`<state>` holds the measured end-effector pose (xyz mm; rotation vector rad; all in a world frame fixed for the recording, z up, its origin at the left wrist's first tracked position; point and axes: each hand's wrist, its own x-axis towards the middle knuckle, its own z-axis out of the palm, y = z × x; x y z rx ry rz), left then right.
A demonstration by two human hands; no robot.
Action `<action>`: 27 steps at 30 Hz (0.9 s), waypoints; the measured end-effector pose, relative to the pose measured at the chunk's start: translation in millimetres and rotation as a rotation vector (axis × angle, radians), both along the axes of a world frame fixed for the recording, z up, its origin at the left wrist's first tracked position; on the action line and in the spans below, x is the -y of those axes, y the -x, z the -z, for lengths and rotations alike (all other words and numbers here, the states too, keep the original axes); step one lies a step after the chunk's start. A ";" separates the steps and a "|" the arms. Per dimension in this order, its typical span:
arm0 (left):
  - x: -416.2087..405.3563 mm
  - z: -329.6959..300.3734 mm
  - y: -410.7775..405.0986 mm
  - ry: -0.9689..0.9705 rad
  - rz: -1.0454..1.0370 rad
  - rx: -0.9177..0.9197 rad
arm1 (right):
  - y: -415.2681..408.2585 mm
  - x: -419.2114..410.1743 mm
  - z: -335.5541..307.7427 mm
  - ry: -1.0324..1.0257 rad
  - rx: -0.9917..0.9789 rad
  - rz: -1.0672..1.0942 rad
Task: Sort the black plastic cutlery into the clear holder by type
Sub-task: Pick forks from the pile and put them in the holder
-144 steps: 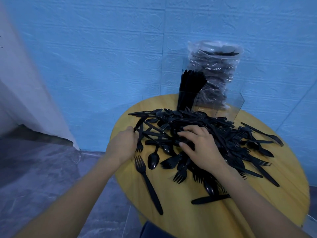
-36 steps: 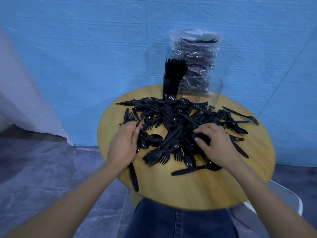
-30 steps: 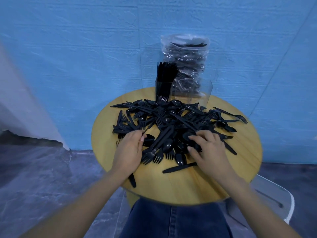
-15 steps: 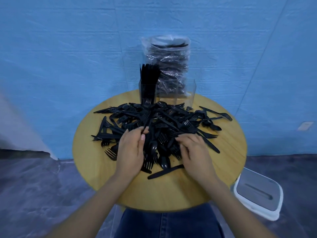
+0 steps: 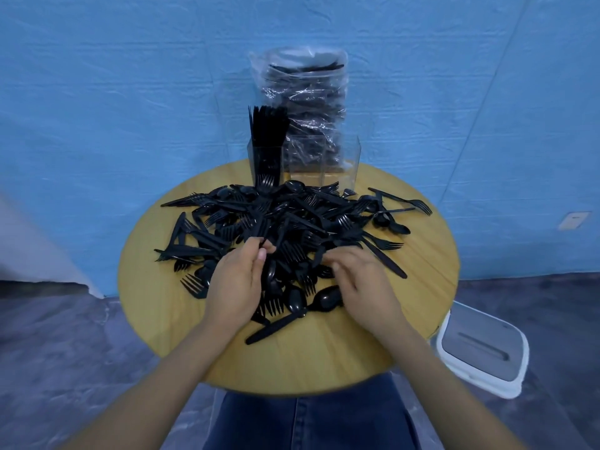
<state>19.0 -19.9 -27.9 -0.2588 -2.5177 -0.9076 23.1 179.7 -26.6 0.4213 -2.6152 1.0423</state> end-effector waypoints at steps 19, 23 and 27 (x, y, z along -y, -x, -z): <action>-59.2 -34.5 77.0 0.297 0.087 -0.004 | 67.1 -50.8 5.3 -0.133 0.099 0.151; -63.2 -29.2 92.1 0.397 0.086 0.056 | 88.4 -67.3 -1.5 0.000 -0.034 0.303; -56.1 -21.4 96.5 0.371 0.080 0.070 | 118.3 -83.5 -5.3 -0.032 0.034 0.411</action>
